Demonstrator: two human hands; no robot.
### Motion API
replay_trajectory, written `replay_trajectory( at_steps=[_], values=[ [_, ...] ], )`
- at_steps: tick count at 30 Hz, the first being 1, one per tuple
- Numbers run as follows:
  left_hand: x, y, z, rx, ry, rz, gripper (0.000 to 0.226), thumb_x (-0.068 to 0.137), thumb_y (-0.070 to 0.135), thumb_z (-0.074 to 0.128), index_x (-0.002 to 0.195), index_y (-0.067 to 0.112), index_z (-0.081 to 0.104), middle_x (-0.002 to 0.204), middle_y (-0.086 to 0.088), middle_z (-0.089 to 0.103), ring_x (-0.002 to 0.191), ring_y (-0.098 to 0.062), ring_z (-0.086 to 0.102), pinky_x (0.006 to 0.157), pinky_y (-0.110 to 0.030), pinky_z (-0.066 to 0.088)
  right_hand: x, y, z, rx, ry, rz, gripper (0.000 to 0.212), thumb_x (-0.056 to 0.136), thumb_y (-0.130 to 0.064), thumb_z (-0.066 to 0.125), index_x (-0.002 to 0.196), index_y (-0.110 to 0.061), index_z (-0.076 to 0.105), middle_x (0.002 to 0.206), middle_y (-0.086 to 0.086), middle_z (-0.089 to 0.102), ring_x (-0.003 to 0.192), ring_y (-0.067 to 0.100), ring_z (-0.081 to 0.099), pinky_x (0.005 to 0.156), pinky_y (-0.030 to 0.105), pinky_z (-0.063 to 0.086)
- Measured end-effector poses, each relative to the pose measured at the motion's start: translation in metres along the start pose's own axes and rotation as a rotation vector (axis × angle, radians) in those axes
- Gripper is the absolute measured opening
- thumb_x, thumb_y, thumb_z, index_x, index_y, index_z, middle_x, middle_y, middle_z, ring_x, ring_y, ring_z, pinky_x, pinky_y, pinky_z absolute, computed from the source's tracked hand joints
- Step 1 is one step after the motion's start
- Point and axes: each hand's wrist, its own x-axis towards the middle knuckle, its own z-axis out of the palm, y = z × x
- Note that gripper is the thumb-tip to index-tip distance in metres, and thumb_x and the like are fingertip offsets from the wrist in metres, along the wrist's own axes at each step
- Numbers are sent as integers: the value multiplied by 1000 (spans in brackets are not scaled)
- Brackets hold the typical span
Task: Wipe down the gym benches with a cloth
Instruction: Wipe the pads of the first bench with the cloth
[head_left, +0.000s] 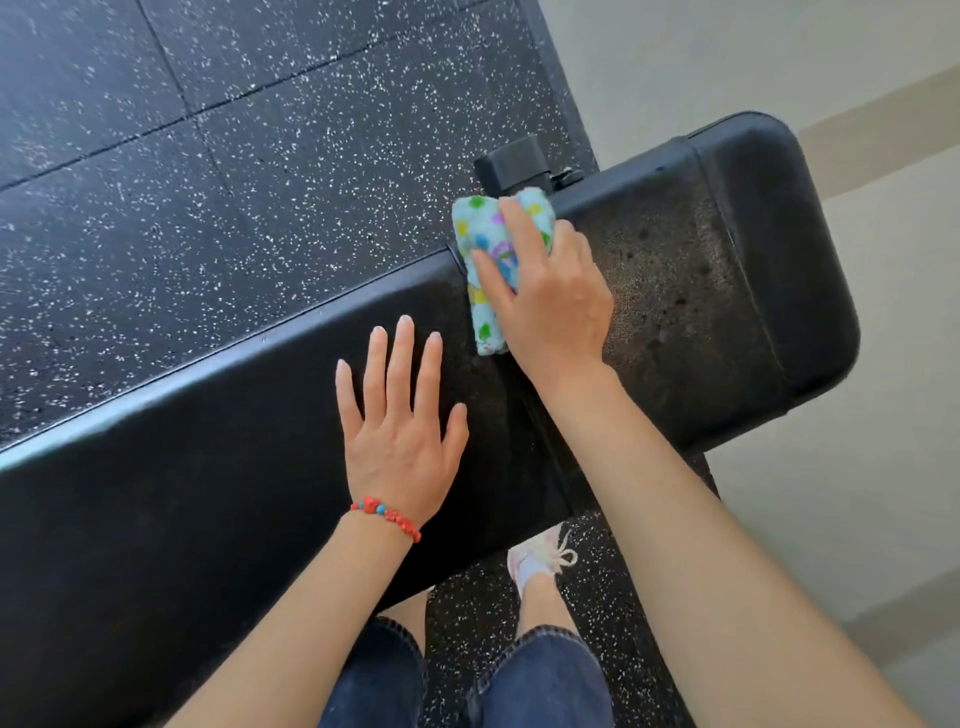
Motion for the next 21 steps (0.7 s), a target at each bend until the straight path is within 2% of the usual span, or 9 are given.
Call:
replay_trajectory(
  at_steps=[4, 7, 9, 10, 12, 15, 18, 20, 21],
  values=[
    [1, 0, 0, 13, 9, -2, 57, 92, 35, 39, 143, 10, 32, 149, -16, 31, 139, -32, 21, 113, -55, 14, 8, 34, -8, -67, -19, -100, 42, 86, -44, 49, 110, -14, 64, 76, 11, 59, 62, 23, 56, 47, 23, 36],
    [2, 1, -1, 14, 6, -8, 56, 92, 35, 37, 142, 10, 32, 149, -15, 28, 139, -33, 22, 113, -55, 13, 30, 84, -24, -70, -61, 108, 46, 89, -43, 48, 124, -15, 56, 94, 20, 58, 83, 33, 57, 59, 29, 37],
    [2, 2, -1, 19, 1, -17, 57, 91, 35, 37, 142, 10, 32, 149, -15, 28, 138, -33, 22, 113, -55, 13, 40, 106, -32, -15, -139, 284, 48, 92, -43, 46, 134, -19, 47, 111, 21, 54, 100, 34, 52, 71, 36, 42],
    [2, 3, -1, 22, 1, -19, 57, 91, 35, 37, 142, 10, 32, 148, -15, 29, 138, -33, 22, 113, -55, 13, 40, 107, -31, -23, -127, 325, 47, 93, -43, 45, 134, -20, 46, 113, 20, 53, 102, 34, 51, 73, 38, 43],
    [2, 5, -2, 23, 5, -26, 56, 90, 33, 38, 141, 9, 32, 148, -16, 29, 138, -33, 23, 113, -54, 12, 30, 89, -26, -36, -72, 255, 45, 91, -41, 46, 129, -18, 52, 104, 20, 56, 92, 33, 55, 65, 36, 44],
    [3, 14, -4, -7, 28, -79, 54, 90, 29, 39, 139, 7, 35, 147, -18, 33, 138, -34, 23, 113, -55, 11, -7, 47, -14, -15, -61, -58, 40, 88, -41, 49, 116, -15, 62, 80, 12, 58, 66, 24, 56, 49, 28, 42],
    [2, 28, -6, -30, 50, -150, 54, 91, 29, 40, 139, 5, 35, 147, -21, 34, 138, -34, 22, 113, -55, 10, -21, 39, -14, 7, -69, -243, 39, 88, -43, 50, 113, -17, 64, 73, 7, 55, 60, 20, 52, 46, 27, 41],
    [2, 41, -6, -46, 62, -168, 54, 91, 29, 40, 139, 5, 34, 147, -21, 33, 138, -34, 22, 112, -55, 11, -14, 62, -15, 11, -51, -283, 39, 89, -42, 51, 113, -15, 64, 72, 8, 55, 59, 22, 52, 47, 29, 42],
    [1, 47, -5, -52, 65, -172, 54, 91, 29, 40, 139, 5, 34, 147, -21, 33, 138, -34, 22, 112, -54, 11, -12, 77, -17, 11, -33, -238, 38, 88, -41, 53, 113, -15, 64, 73, 9, 56, 60, 23, 53, 47, 29, 43]
  ],
)
